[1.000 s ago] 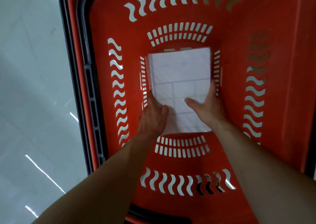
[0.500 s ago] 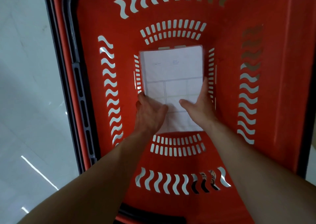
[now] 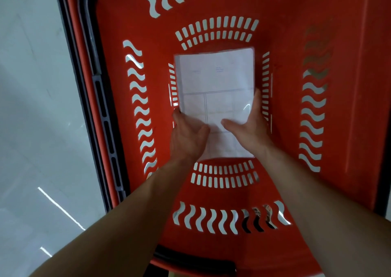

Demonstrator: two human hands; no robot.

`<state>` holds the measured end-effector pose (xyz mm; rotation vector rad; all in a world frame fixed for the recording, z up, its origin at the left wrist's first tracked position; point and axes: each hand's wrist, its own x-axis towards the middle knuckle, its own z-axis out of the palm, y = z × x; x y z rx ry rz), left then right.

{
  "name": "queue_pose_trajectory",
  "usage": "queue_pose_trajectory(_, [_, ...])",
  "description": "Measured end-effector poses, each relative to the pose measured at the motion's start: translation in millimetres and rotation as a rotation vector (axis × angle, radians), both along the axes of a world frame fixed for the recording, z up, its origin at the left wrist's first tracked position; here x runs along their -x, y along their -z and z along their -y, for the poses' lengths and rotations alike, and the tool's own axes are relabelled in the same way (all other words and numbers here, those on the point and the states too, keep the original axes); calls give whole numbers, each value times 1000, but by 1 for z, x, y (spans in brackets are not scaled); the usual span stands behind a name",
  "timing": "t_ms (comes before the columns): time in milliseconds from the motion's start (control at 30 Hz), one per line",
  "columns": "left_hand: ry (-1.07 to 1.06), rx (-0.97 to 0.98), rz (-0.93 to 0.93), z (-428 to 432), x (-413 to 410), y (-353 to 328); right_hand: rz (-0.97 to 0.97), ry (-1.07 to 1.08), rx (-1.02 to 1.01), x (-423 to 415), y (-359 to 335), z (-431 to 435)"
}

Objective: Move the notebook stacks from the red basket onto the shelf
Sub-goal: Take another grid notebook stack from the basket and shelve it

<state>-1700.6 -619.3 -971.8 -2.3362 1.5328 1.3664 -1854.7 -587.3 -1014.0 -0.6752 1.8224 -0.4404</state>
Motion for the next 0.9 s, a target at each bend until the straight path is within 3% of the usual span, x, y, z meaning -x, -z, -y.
queue_pose_trajectory(333, [-174,-28,-39,2,4,-5,-95,-20,-34,-10,11,2])
queue_pose_trajectory(533, [-188,-34,-43,14,8,-10,-175,-7,-4,-15,18,1])
queue_pose_trajectory(733, [-171,-47,-77,14,1,-11,-130,2,-4,-10,17,-1])
queue_pose_trajectory(900, [-142,47,-87,18,1,-12,-128,8,-22,-11,15,-2])
